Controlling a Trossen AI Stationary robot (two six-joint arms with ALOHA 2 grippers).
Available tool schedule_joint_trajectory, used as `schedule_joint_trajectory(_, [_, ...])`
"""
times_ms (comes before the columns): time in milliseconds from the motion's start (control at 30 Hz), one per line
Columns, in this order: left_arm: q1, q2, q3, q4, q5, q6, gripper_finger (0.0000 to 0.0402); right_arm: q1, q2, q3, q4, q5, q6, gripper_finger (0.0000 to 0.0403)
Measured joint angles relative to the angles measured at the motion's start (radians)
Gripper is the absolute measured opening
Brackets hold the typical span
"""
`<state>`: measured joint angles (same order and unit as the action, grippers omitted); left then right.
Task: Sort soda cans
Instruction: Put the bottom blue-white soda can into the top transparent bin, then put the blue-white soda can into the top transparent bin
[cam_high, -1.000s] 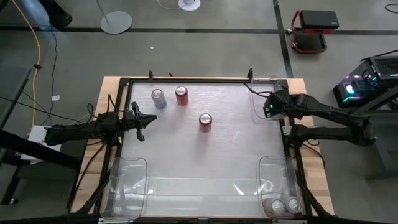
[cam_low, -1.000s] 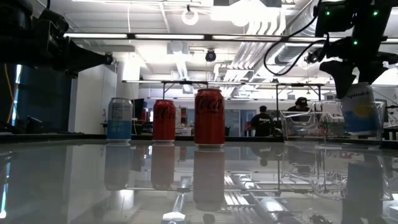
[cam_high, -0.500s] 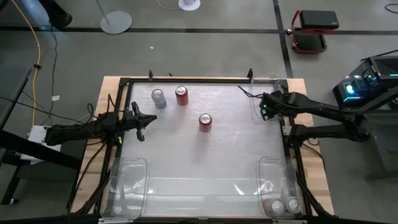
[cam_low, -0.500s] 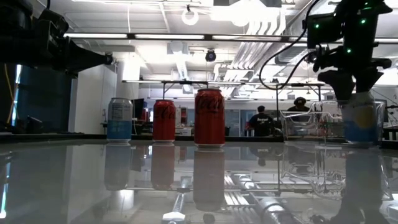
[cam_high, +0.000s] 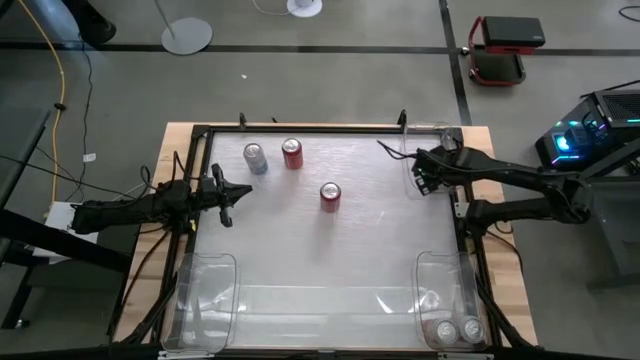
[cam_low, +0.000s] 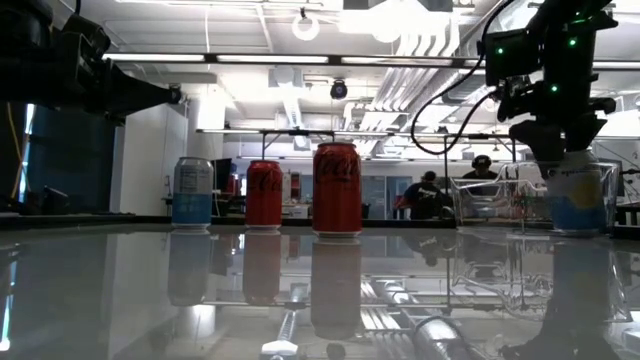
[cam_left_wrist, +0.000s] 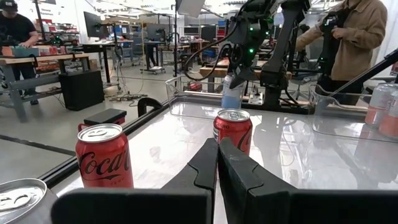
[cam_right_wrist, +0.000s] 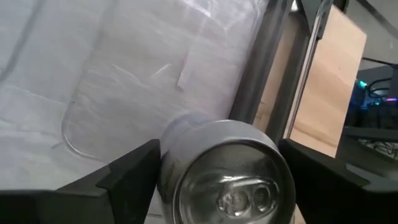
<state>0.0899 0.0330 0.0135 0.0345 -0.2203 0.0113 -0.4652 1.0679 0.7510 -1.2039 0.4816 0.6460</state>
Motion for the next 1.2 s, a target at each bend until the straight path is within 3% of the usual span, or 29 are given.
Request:
schedule_joint_trajectory(233, [0.0, 0.0, 0.0, 0.0, 0.0, 0.0, 0.0005, 0.0, 0.002, 0.0, -0.002, -0.041, 0.007, 0.0349])
schedule_joint_trajectory(733, [0.0, 0.0, 0.0, 0.0, 0.0, 0.0, 0.0005, 0.0, -0.001, 0.133, -0.045, 0.05, 0.008, 0.0351])
schedule_joint_trajectory(900, [0.0, 0.0, 0.0, 0.0, 0.0, 0.0, 0.0005, 0.0, -0.001, 0.148, -0.039, 0.037, -0.001, 0.0351])
schedule_joint_trajectory(1100, [0.0, 0.0, 0.0, 0.0, 0.0, 0.0, 0.0005, -0.002, -0.001, 0.148, 0.073, -0.014, -0.089, 0.0328])
schedule_joint_trajectory(1200, [0.0, 0.0, 0.0, 0.0, 0.0, -0.001, 0.0005, -0.002, -0.001, 0.148, 0.215, -0.013, -0.151, 0.031])
